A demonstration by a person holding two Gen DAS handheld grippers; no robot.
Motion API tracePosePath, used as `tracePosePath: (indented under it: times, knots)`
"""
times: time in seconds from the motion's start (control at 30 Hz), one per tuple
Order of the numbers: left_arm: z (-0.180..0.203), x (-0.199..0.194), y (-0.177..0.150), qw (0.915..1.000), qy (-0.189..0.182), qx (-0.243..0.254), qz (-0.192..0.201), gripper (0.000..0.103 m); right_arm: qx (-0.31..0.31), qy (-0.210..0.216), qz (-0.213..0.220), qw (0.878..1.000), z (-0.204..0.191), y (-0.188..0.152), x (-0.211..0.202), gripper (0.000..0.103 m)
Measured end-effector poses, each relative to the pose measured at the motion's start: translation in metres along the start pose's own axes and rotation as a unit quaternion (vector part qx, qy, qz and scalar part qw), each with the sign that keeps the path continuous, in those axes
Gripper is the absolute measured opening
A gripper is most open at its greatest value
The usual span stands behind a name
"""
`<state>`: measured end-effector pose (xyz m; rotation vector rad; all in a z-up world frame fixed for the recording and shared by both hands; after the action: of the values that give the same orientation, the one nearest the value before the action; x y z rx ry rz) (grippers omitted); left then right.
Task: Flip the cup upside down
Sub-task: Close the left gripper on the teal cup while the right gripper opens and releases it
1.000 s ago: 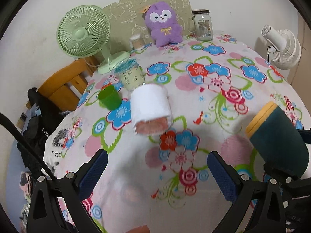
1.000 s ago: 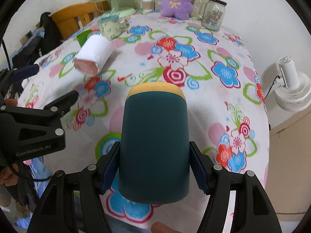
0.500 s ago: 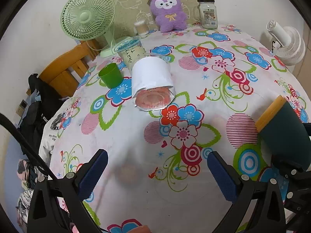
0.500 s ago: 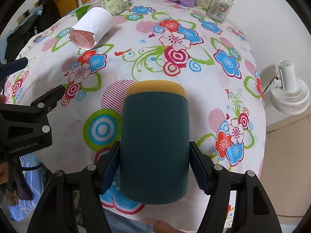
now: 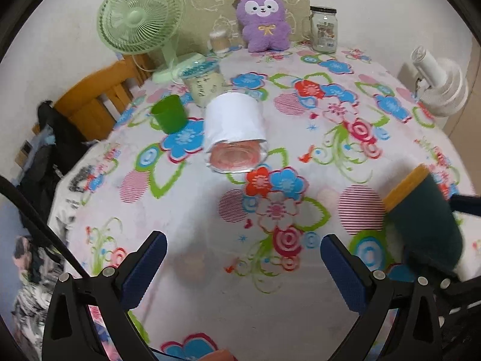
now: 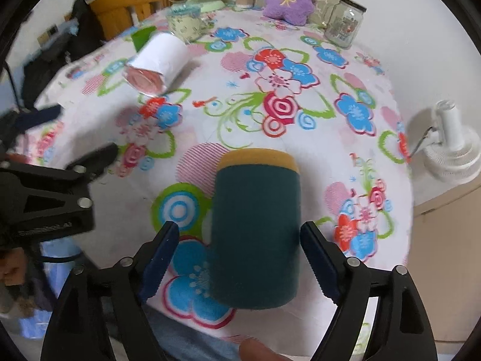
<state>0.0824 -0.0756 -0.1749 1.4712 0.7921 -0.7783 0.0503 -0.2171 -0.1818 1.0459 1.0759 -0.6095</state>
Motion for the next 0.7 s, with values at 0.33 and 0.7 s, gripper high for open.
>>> tracePosePath:
  times: [0.33,0.7]
  knots:
    - [0.037,-0.028,0.007,0.9990,-0.042,-0.013,0.006,0.103,0.051,0.053,0.036,0.997,0.035,-0.018,-0.021,0.087]
    - [0.093,-0.037,0.008,0.9965,-0.077,-0.033,-0.004,0.103,0.084,0.032,0.060,0.994,0.092,-0.060,-0.041,0.087]
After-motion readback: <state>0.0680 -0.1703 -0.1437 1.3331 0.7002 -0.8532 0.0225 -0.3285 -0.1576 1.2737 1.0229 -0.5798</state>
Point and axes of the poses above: each gripper's, at about its wrist camera, not at the fingertips, and x roughly the way its jaws point, z to its right, y to its top, the point moved 7 cm from there along x, roughly the way its jaws point, and after that the axes turned 10 degrees about -x, right-handed, at the moved point
